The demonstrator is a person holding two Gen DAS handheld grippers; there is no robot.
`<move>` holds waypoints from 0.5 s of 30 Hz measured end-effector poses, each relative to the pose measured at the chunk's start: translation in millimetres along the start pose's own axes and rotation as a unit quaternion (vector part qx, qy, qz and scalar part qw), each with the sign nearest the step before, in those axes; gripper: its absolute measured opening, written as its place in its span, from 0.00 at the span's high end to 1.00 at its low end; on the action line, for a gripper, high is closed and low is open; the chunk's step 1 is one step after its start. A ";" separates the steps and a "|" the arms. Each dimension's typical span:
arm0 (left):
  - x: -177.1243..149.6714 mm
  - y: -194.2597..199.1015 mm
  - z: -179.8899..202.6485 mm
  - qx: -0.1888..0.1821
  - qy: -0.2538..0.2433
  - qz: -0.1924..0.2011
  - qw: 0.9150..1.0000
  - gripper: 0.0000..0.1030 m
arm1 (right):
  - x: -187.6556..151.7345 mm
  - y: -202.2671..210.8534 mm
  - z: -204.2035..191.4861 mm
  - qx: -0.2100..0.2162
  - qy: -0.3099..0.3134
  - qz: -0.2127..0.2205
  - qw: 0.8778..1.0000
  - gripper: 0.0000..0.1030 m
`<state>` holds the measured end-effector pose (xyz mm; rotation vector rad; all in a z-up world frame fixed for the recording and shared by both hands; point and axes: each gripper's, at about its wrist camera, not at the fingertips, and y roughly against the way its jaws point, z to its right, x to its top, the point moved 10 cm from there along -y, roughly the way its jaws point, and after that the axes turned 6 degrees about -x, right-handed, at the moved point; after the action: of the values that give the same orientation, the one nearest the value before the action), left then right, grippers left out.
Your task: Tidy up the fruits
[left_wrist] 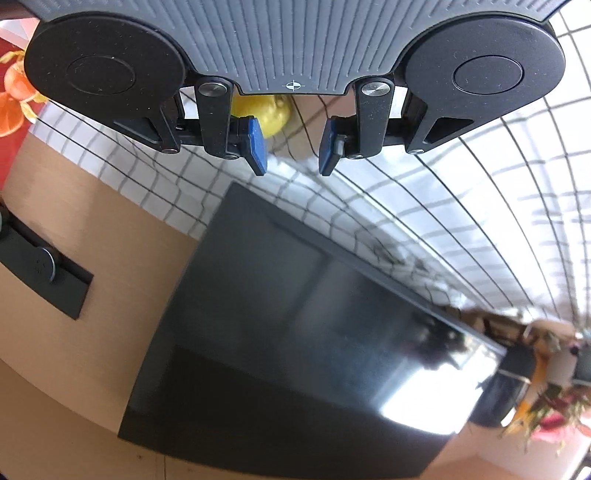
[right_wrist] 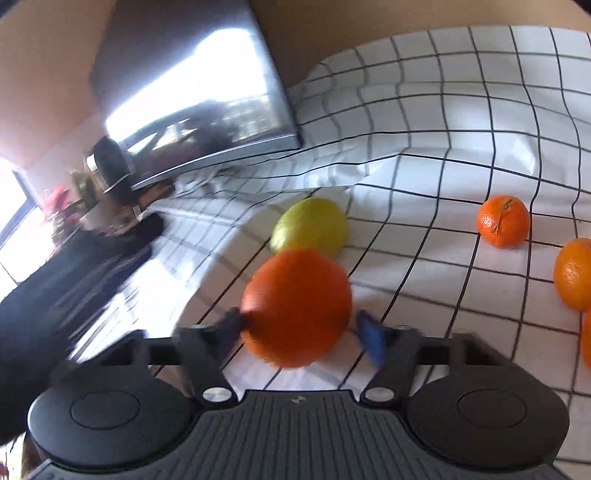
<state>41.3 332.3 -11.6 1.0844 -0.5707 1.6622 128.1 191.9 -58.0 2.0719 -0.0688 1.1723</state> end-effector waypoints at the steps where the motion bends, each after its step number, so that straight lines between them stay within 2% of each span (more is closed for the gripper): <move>1: -3.2 -2.5 3.3 -0.014 0.001 -0.011 1.000 0.66 | -4.0 10.3 0.1 -0.009 0.019 0.002 1.000 0.68; 2: -6.8 -4.6 8.1 -0.029 -0.002 -0.022 0.999 0.66 | -8.7 22.5 2.3 -0.021 0.038 0.002 0.999 0.72; 6: -29.5 -15.2 36.9 -0.091 -0.025 -0.085 0.992 0.66 | -25.3 69.9 27.4 -0.077 0.056 0.001 0.996 0.71; 9: -53.2 -26.1 64.8 -0.117 -0.072 -0.139 0.981 0.67 | -35.6 107.5 55.8 -0.100 0.037 0.007 0.994 0.56; 10: -54.8 -26.9 73.6 -0.119 -0.092 -0.133 0.980 0.66 | -38.9 119.2 64.9 -0.109 0.034 0.011 0.993 0.52; 12: -57.1 -31.3 91.6 -0.125 -0.120 -0.148 0.974 0.66 | -45.9 141.7 82.0 -0.140 0.039 0.023 0.989 0.52; 15: -65.6 -39.1 115.3 -0.142 -0.133 -0.194 0.961 0.64 | -53.2 171.9 98.1 -0.180 0.053 0.055 0.981 0.45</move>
<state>125.7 222.9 -18.2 1.1278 -0.6948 1.0665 102.0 -9.4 -29.6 1.7033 -0.3234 1.2337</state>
